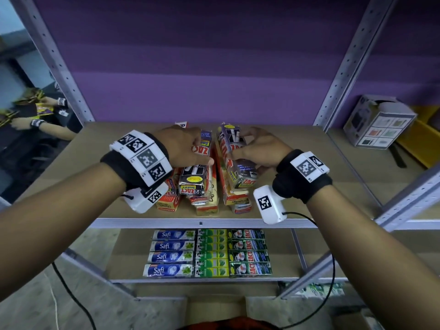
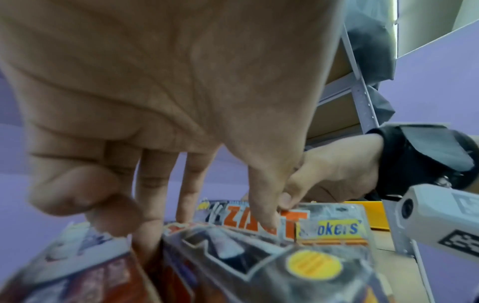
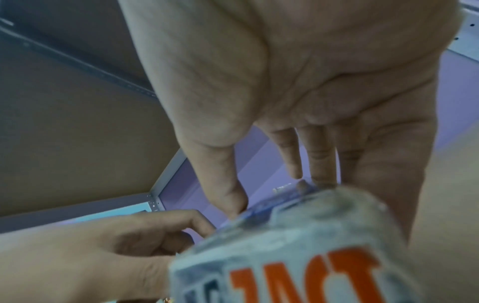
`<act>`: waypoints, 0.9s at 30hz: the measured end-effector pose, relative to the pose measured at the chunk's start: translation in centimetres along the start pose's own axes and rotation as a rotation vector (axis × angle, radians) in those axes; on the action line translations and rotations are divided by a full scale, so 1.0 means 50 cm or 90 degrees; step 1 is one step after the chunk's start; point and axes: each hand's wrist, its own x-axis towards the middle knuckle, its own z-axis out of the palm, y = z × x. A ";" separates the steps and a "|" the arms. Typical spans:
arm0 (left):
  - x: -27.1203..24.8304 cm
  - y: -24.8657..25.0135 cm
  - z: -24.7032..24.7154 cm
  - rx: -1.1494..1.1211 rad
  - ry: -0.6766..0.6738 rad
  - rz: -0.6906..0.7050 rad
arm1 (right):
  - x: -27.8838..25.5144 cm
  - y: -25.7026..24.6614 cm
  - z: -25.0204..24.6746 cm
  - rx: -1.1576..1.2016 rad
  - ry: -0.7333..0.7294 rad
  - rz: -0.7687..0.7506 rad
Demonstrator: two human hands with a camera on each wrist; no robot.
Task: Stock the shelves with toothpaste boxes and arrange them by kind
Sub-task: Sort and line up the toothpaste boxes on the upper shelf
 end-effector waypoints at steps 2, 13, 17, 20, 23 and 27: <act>0.006 0.012 0.010 -0.007 -0.004 -0.011 | -0.001 0.010 -0.011 0.046 0.015 -0.005; 0.032 0.040 0.022 -0.011 0.031 -0.051 | -0.009 0.088 -0.085 0.070 0.086 -0.057; 0.034 0.050 0.015 0.022 0.068 -0.060 | -0.009 0.121 -0.106 0.060 0.099 -0.069; 0.026 0.061 0.003 0.020 0.105 -0.047 | -0.015 0.142 -0.125 0.044 0.103 -0.071; 0.021 0.078 -0.018 0.006 0.124 -0.025 | -0.023 0.159 -0.144 0.045 0.111 -0.079; 0.028 0.119 -0.035 0.001 0.123 0.016 | -0.033 0.180 -0.180 0.036 0.142 -0.083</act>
